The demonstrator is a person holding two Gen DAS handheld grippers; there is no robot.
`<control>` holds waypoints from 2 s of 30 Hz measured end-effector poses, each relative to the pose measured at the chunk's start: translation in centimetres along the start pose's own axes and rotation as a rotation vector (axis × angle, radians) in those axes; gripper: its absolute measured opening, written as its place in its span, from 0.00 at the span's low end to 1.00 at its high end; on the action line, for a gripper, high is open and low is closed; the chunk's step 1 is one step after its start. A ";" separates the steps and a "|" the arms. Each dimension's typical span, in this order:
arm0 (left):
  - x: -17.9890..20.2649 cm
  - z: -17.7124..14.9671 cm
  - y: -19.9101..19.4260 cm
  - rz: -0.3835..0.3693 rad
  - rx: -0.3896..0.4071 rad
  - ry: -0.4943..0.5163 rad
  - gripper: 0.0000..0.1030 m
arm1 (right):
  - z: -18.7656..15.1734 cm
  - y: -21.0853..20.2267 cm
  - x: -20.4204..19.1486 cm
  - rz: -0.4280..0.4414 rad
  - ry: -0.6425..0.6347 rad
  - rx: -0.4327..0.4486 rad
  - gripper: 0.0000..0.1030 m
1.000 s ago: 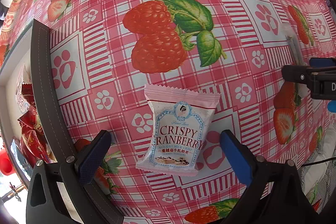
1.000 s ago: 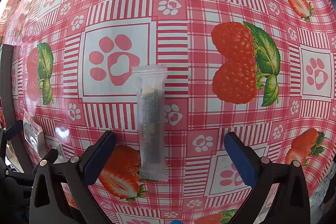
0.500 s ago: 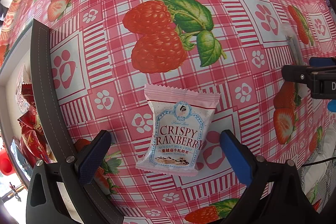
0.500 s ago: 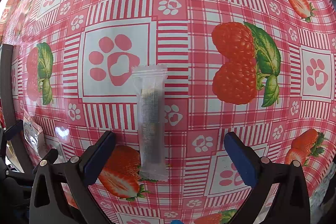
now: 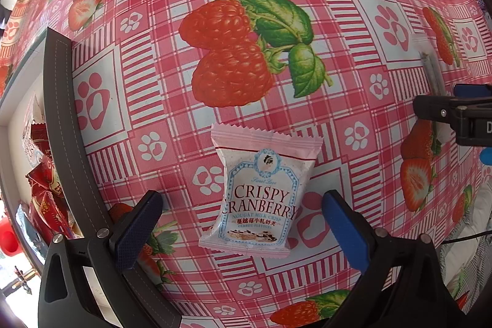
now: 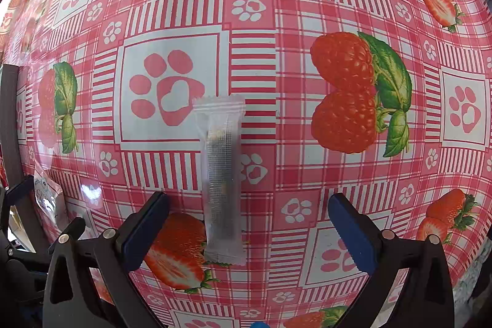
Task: Organize snacks
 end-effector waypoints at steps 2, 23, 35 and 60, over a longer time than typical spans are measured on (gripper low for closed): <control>0.0 0.0 0.0 0.000 0.000 0.000 1.00 | 0.0 0.0 0.0 0.000 -0.001 -0.004 1.00; 0.0 -0.1 0.0 0.003 -0.001 -0.003 1.00 | 0.0 0.1 0.0 0.000 0.000 -0.010 1.00; 0.0 0.0 0.0 0.004 0.004 -0.007 1.00 | -0.1 0.1 0.0 0.001 0.001 -0.009 1.00; 2.3 0.1 -2.1 0.005 -0.019 0.070 0.55 | 1.2 -1.0 -1.8 -0.003 -0.067 0.005 0.68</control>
Point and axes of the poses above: each gripper's, at about its wrist camera, not at the fingertips, and y roughly the way its jaws point, x to its right, z to its top, the point moved 10 cm from there along y, roughly the way its jaws point, and after that the axes turned 13 degrees about z, right-handed, at the moved point
